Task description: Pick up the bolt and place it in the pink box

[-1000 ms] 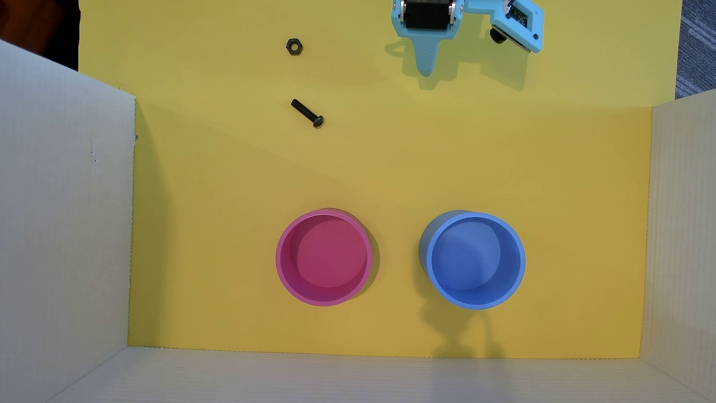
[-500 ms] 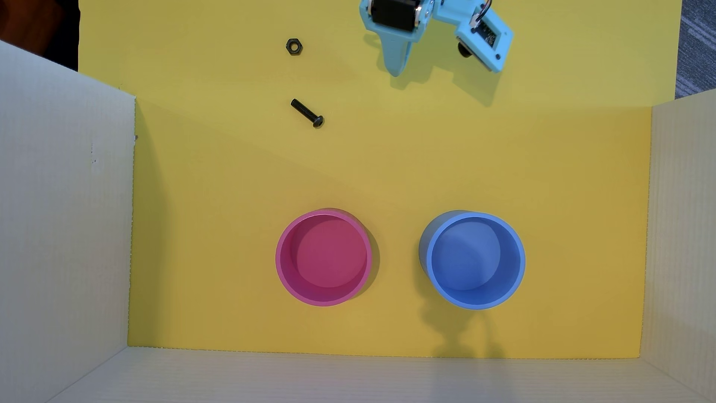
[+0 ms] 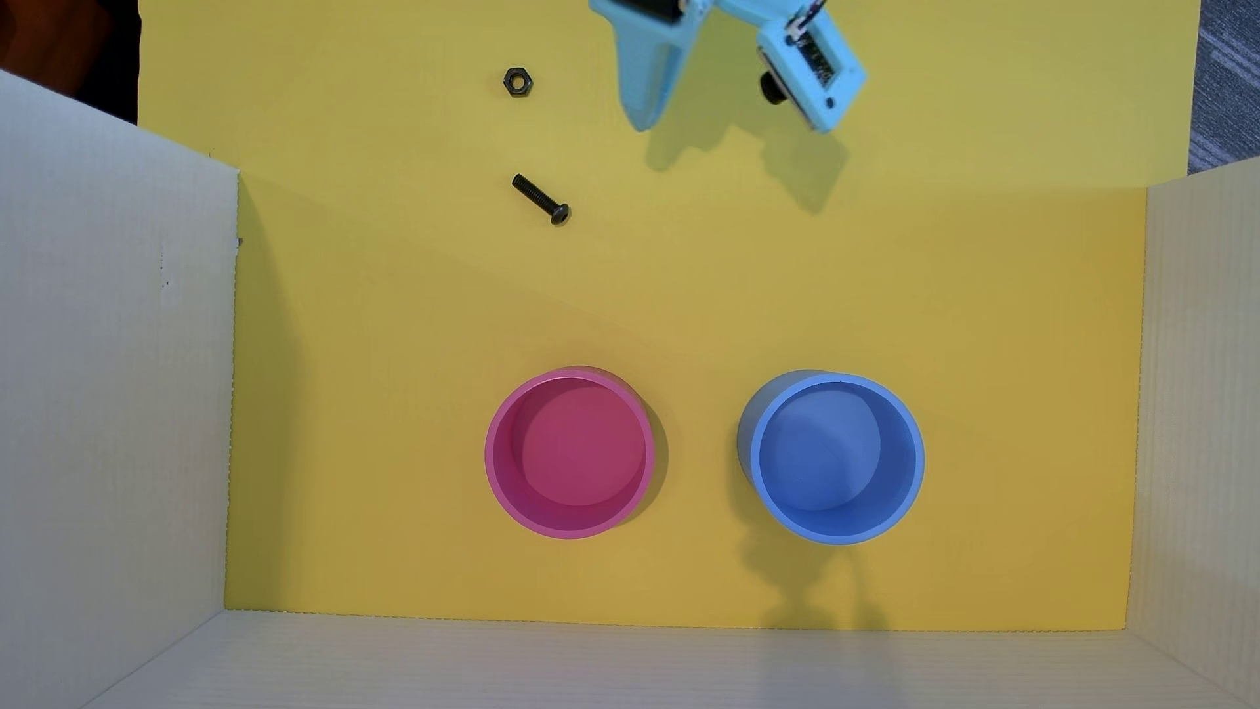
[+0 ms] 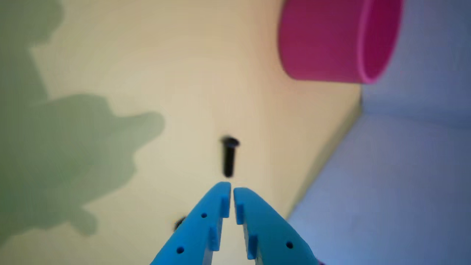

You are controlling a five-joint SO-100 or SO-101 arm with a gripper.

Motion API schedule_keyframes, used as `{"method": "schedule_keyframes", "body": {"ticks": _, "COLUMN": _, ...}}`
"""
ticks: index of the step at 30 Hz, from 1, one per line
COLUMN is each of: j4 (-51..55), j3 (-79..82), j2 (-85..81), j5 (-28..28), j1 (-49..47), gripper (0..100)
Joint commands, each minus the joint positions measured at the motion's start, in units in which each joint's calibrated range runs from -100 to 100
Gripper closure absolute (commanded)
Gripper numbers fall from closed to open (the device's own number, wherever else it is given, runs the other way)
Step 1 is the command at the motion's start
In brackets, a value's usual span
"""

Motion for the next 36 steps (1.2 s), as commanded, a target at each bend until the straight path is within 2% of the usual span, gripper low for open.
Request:
{"method": "schedule_keyframes", "body": {"ticks": 1, "j4": 0.03, "j3": -4.68, "j2": -0.01, "j5": 0.16, "j1": 1.09, "gripper": 99}}
{"method": "schedule_keyframes", "body": {"ticks": 8, "j4": -0.75, "j3": -5.41, "j2": 6.3, "j5": 5.06, "j1": 3.0, "gripper": 99}}
{"method": "schedule_keyframes", "body": {"ticks": 12, "j4": -5.55, "j3": -9.84, "j2": 17.75, "j5": 4.96, "j1": 7.49, "gripper": 99}}
{"method": "schedule_keyframes", "body": {"ticks": 24, "j4": -8.04, "j3": -28.65, "j2": 55.38, "j5": 5.48, "j1": 8.01, "gripper": 98}}
{"method": "schedule_keyframes", "body": {"ticks": 36, "j4": -9.75, "j3": -32.72, "j2": 60.68, "j5": 6.83, "j1": 6.46, "gripper": 96}}
